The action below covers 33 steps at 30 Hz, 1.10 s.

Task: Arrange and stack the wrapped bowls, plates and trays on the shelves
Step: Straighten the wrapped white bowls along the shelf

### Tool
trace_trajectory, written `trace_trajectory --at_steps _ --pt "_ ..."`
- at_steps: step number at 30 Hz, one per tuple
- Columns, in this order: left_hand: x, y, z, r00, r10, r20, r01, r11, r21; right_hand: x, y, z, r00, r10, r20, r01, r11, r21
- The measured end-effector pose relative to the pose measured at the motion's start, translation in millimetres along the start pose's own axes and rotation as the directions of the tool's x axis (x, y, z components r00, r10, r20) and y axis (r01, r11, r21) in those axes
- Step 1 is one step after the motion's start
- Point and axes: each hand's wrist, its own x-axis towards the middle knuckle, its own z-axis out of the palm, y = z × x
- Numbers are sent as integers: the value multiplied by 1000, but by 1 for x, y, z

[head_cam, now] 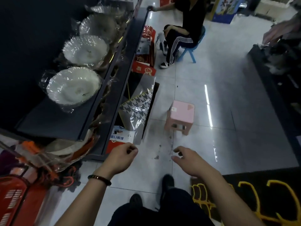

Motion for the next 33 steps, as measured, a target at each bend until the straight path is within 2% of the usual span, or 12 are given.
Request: trace_trajectory --at_steps 4,10,15,18,23,29,33 --pt "63 19 -18 1000 -19 22 19 1000 -19 73 -11 -45 999 -16 29 16 1000 2" --pt "151 69 -53 994 -93 -62 97 993 64 180 -38 -143 988 -121 95 130 987 -97" --pt "213 99 -76 975 -162 -155 171 984 42 257 -53 -222 974 -191 118 209 963 -167" --pt "246 111 -82 976 -185 -116 190 981 33 296 -60 -256 974 -196 110 216 952 -216" --pt "307 124 -103 974 -219 -50 217 975 -48 348 -74 -288 979 -171 111 188 968 -165" --pt "395 139 -152 984 -176 -14 172 976 -132 377 -109 -329 983 -116 141 147 959 -241" --pt "440 149 -183 991 -136 -18 130 973 -189 408 -142 -363 978 -164 127 192 947 -256"
